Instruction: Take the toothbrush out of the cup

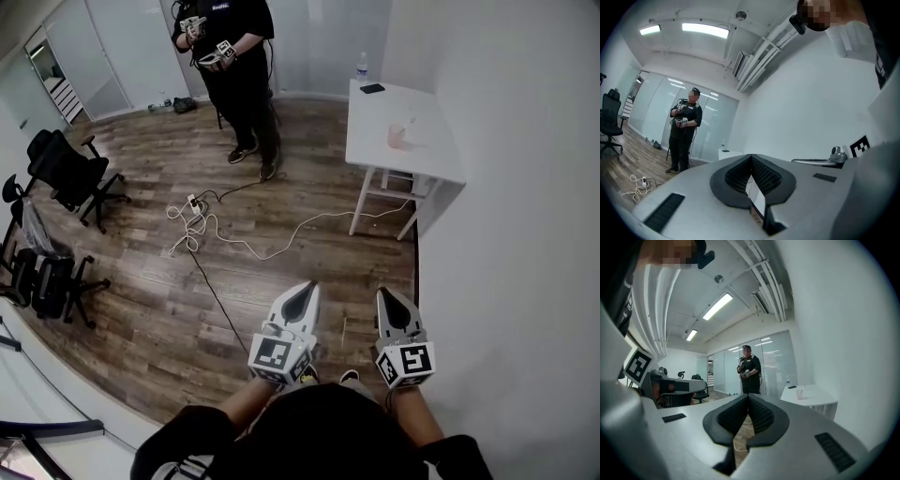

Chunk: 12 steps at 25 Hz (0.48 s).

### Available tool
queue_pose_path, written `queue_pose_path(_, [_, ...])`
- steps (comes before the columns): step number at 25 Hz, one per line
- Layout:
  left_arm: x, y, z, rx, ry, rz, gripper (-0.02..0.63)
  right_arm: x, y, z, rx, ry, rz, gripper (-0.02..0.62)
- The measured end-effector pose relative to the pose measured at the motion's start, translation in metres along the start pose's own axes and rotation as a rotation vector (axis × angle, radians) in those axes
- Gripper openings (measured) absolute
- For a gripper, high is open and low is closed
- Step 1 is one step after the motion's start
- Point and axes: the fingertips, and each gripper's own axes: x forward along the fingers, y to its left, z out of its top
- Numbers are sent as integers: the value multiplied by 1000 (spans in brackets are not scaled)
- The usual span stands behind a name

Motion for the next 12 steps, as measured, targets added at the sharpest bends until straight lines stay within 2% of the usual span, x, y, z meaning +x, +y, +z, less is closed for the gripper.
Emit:
queue_pose_path(4, [7, 10, 0, -18, 20, -9, 18, 6, -5, 24, -26, -31, -23, 17])
queue_pose_path(12, [17, 28, 3, -26, 16, -14, 18, 18, -8, 11, 4, -8, -48, 17])
